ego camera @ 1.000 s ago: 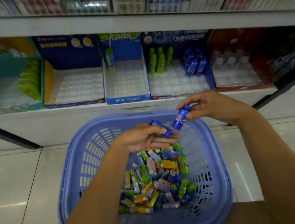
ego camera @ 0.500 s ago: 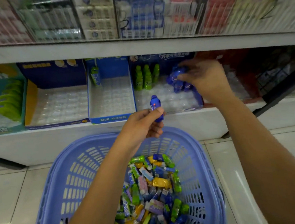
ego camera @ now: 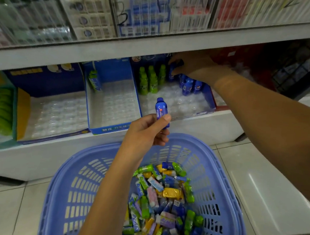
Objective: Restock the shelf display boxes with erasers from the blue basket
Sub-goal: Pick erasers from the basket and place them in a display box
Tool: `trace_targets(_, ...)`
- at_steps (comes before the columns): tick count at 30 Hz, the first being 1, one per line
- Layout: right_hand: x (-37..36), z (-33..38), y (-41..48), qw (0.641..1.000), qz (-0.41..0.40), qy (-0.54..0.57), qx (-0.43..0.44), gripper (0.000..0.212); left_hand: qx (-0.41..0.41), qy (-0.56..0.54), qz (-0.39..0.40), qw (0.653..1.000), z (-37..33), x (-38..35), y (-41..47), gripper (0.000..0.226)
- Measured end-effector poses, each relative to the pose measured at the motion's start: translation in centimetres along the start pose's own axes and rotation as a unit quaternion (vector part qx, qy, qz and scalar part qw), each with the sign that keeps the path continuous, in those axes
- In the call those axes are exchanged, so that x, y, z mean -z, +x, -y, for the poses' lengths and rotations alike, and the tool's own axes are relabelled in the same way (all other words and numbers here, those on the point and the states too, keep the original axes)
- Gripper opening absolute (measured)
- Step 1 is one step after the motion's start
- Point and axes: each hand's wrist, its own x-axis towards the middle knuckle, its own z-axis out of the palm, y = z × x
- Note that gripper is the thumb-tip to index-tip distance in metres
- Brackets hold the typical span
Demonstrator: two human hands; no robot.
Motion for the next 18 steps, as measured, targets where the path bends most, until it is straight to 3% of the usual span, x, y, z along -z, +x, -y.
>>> trace_targets(5, 0.2, 1.0, 0.6, 0.998, 0.043, -0.043, -0.023, 0.050, -0.021, 0.008, -0.021, 1.000, -0.3, -0.5, 0.0, 0.007)
trace_targets(8, 0.7, 1.9, -0.4, 0.996, 0.061, -0.051, -0.038, 0.052, -0.063, 0.041, -0.064, 0.995, -0.5, -0.8, -0.1, 0.010)
trace_targets(11, 1.0, 3.7, -2.9, 0.997, -0.055, -0.050, -0.019, 0.033, -0.113, 0.099, -0.123, 0.981, -0.8, -0.6, -0.5, 0.015)
trace_targets(13, 1.3, 5.6, -5.1, 0.991, -0.115, 0.063, -0.019, 0.020, -0.130, 0.123, -0.155, 0.972, -0.9, -0.5, -0.7, 0.017)
trace_targets(16, 2.1, 7.9, -8.7, 0.946, 0.036, 0.320, -0.029, 0.026, -0.143, 0.149, -0.188, 0.960, -1.1, -0.5, -0.8, 0.021)
trace_targets(18, 2.4, 8.5, -10.7, 0.930, 0.109, 0.352, -0.018, 0.030, -0.162, 0.171, -0.215, 0.948, -1.2, -0.6, -0.8, 0.024)
